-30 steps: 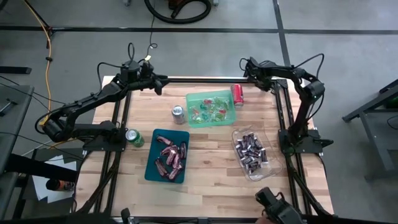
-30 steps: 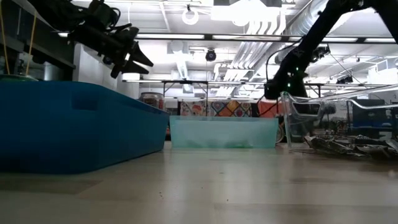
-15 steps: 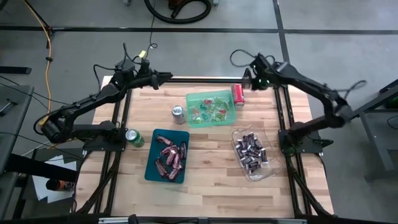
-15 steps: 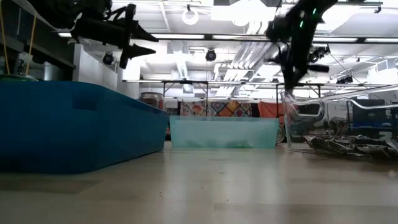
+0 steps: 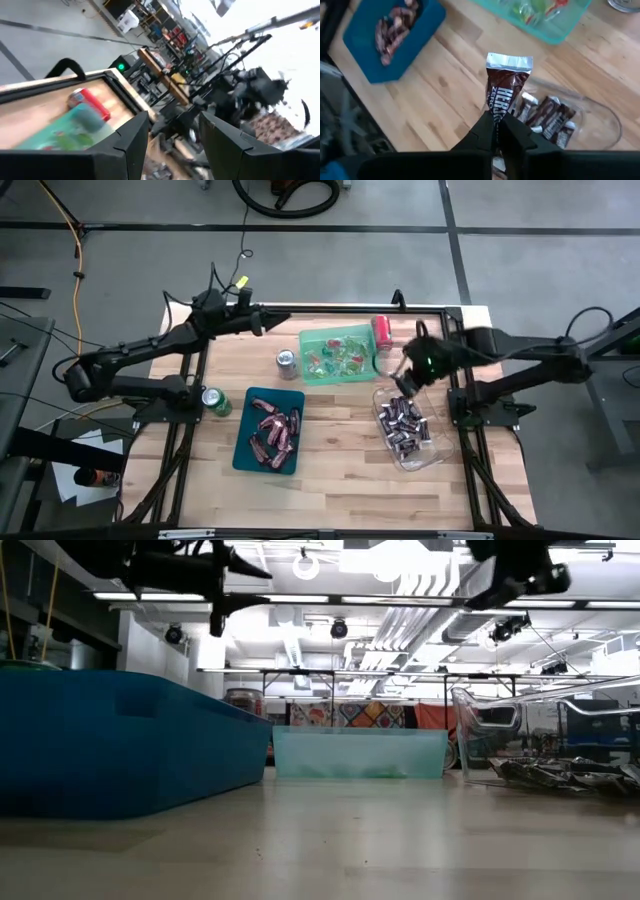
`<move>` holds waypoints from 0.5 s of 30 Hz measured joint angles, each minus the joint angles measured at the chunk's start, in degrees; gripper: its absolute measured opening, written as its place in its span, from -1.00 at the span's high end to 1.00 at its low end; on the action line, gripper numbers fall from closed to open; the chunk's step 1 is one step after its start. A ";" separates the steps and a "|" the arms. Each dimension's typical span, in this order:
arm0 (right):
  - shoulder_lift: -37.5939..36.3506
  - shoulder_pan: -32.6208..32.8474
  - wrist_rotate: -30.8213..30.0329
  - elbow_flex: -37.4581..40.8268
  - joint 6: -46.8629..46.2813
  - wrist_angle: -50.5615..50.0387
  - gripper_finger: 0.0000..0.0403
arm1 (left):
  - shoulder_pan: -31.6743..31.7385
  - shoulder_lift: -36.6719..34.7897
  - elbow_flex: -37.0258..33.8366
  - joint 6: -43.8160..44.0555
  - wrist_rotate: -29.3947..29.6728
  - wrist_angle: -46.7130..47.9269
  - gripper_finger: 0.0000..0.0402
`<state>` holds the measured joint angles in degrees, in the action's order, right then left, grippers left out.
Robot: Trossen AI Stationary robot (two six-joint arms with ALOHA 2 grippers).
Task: Organize candy in baskets
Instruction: Put the dark brown chocolate bar into the transparent bin
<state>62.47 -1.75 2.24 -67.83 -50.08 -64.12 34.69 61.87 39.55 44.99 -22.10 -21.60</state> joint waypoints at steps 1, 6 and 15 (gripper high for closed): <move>-0.01 2.71 -1.87 0.00 -1.05 -0.44 0.93 | -1.16 0.00 0.00 1.13 1.49 -0.54 0.19; 1.97 12.99 -9.92 0.04 -2.69 -3.77 0.87 | -7.21 0.00 0.00 5.39 8.30 -3.44 0.19; 7.69 16.95 -11.73 0.09 -6.65 -14.68 0.35 | -13.00 0.00 0.00 6.91 15.23 -5.71 0.19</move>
<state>70.16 15.20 -9.50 -67.75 -56.73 -78.80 21.69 61.87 39.55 51.90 -6.87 -27.31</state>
